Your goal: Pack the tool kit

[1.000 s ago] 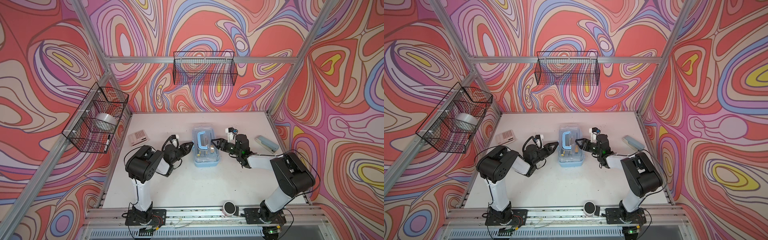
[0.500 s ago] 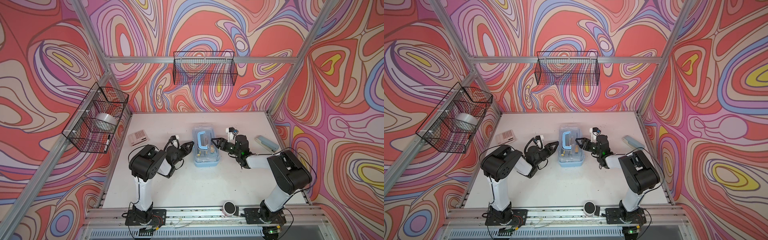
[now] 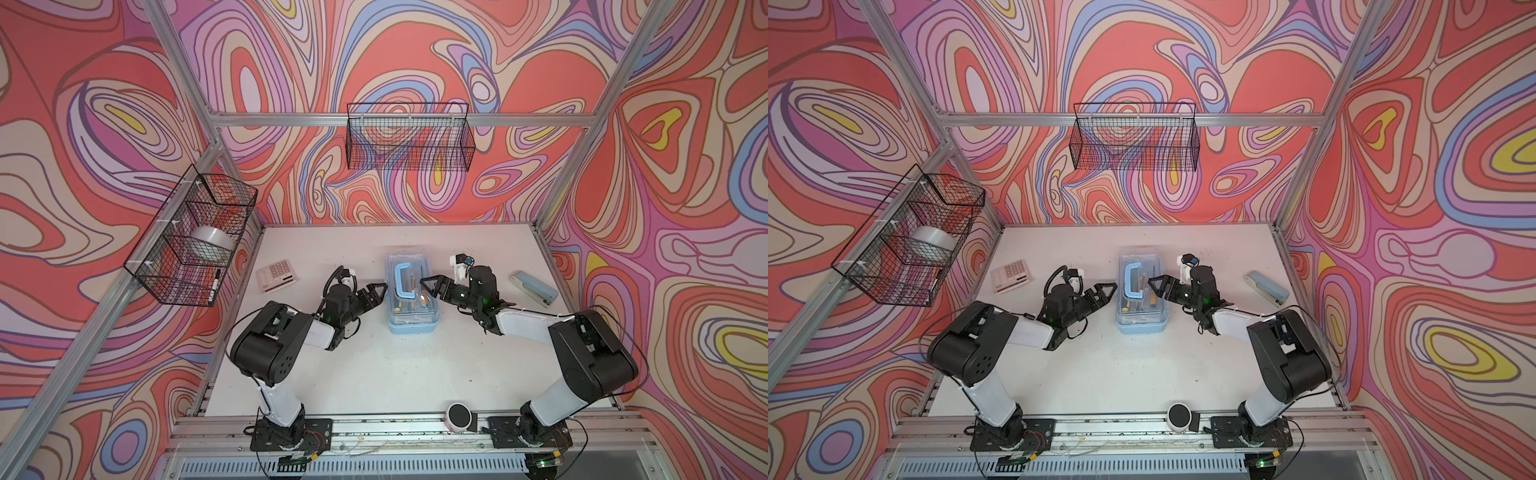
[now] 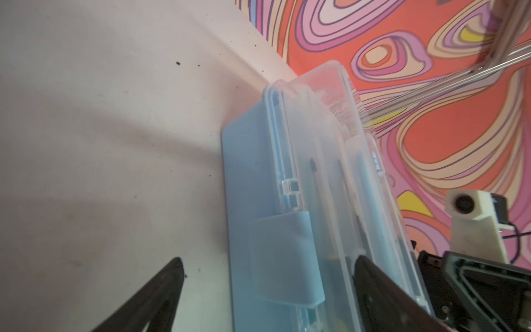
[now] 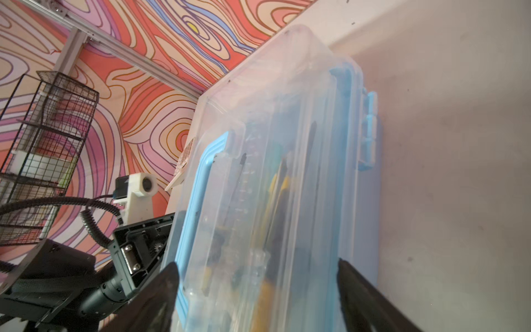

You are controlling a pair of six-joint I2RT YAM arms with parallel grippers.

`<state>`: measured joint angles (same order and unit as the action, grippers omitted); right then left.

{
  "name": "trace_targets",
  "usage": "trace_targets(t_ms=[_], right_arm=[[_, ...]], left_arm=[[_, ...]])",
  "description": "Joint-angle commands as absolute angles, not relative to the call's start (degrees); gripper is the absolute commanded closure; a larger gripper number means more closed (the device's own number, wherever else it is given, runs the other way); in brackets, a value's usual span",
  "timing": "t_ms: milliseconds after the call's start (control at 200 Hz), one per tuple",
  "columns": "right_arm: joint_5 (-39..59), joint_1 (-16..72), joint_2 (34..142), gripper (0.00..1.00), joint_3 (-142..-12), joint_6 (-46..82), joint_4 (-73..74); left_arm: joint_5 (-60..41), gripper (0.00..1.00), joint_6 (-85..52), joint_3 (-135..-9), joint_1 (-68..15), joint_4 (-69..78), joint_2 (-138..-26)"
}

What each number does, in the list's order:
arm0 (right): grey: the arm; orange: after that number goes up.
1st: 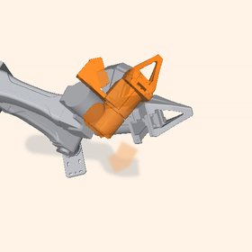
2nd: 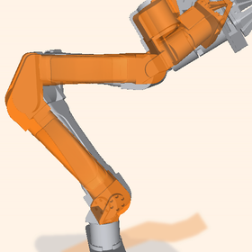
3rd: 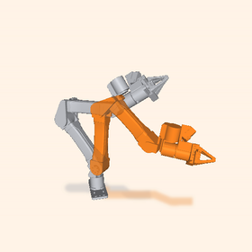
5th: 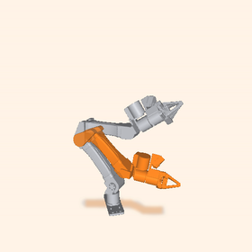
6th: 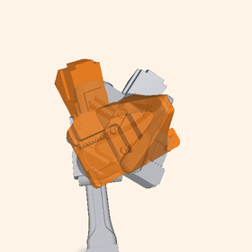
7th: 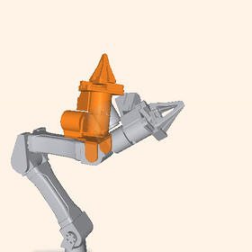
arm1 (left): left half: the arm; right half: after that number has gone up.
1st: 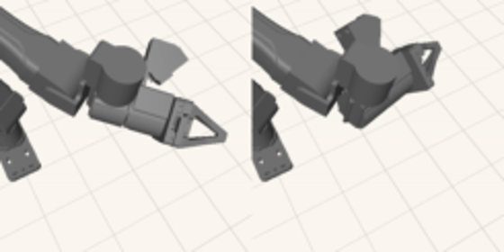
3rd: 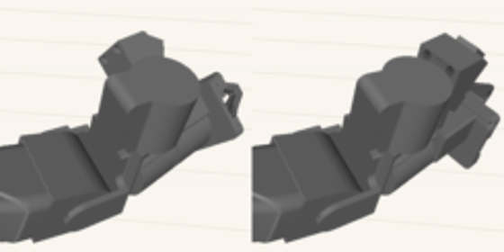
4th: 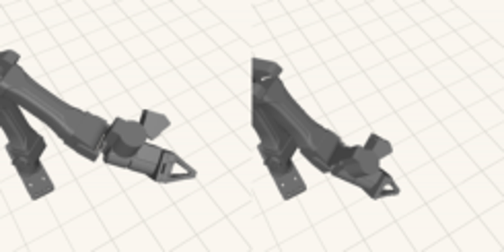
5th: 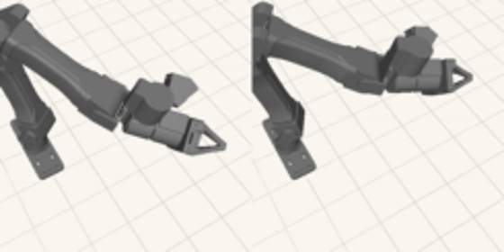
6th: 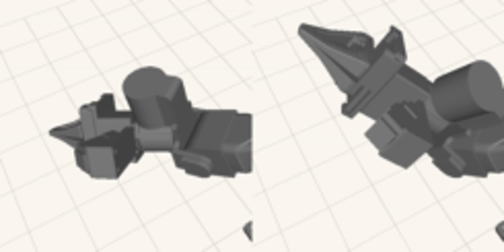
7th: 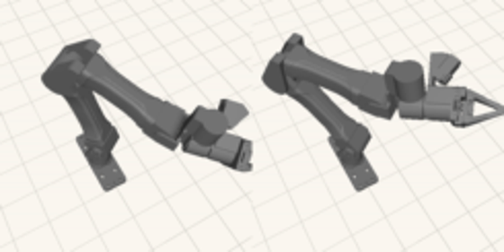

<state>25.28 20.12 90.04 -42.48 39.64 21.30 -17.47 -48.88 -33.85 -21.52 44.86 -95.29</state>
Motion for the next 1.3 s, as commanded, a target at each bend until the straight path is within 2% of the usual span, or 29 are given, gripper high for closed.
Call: trace_targets(t_ms=[0,155,220,330,416,516,606,756,841,886,916,961,1042,1112,1152,1197,1292], right_arm=[[19.9,17.6,85.5,0.02,-46.7,34.5,7.0],[7.3,15.6,79.5,0.02,-54.2,26.7,-5.0],[0.4,15.6,77.5,0.02,-56.6,23.0,-8.3],[-8.7,15.6,74.9,0.02,-56.9,17.3,-9.4],[-13.1,15.6,75.0,0.02,-55.5,13.5,-7.1],[-16.1,15.6,76.9,0.02,-53.6,10.8,-3.1],[-16.1,15.6,79.3,0.02,-52.9,9.7,-1.2],[-19.3,15.5,80.9,0.02,-46.4,7.6,10.4],[-23.6,14.8,82.5,0.02,-43.2,5.0,15.8],[-24.9,13.8,83.3,0.02,-40.7,4.0,20.3],[-25.0,12.7,83.9,0.02,-39.2,4.0,23.3],[-25.2,11.4,85.5,0.02,-37.0,3.4,28.1],[-28.4,10.9,90.4,0.02,-34.2,-1.5,36.8],[-29.8,9.8,94.9,0.02,-29.8,-2.1,49.1],[-27.3,8.9,96.7,0.01,-26.7,-2.4,57.9],[-25.1,8.3,95.2,0.01,-26.5,-0.6,54.0],[-12.0,2.5,98.0,0.02,-23.0,1.8,63.1]], left_arm=[[-10.9,0.00,-36.4,-40.5,-20.8,23.3,-87.3],[5.5,0.00,-25.9,-47.9,-20.7,7.7,-80.6],[12.3,0.00,-19.1,-48.8,-20.7,5.6,-78.1],[20.1,0.00,-3.2,-41.6,-20.7,17.1,-73.4],[31.1,0.00,3.0,-34.8,-20.7,27.1,-71.0],[38.1,0.00,9.0,-29.0,-19.6,34.7,-70.0],[35.0,0.00,6.8,-24.9,-15.6,33.9,-70.1],[23.1,0.00,-2.0,-16.0,-6.0,52.0,-76.0],[20.1,0.00,-2.9,-16.7,-4.8,53.4,-81.2],[16.8,0.00,-1.5,-16.6,-3.7,59.6,-85.6],[14.5,0.00,-2.4,-17.2,-3.5,56.3,-86.4],[13.9,0.00,-1.2,-18.5,-3.1,58.7,-89.3],[13.4,0.00,-2.3,-20.4,-3.1,51.0,-87.2],[14.1,0.00,-1.4,-19.0,-3.1,57.7,-89.2],[14.2,0.00,-2.1,-19.0,-3.1,56.0,-88.2],[14.6,0.00,-2.7,-19.6,-3.0,53.4,-87.6],[14.6,0.00,-2.1,-20.3,-3.0,54.4,-88.8]])
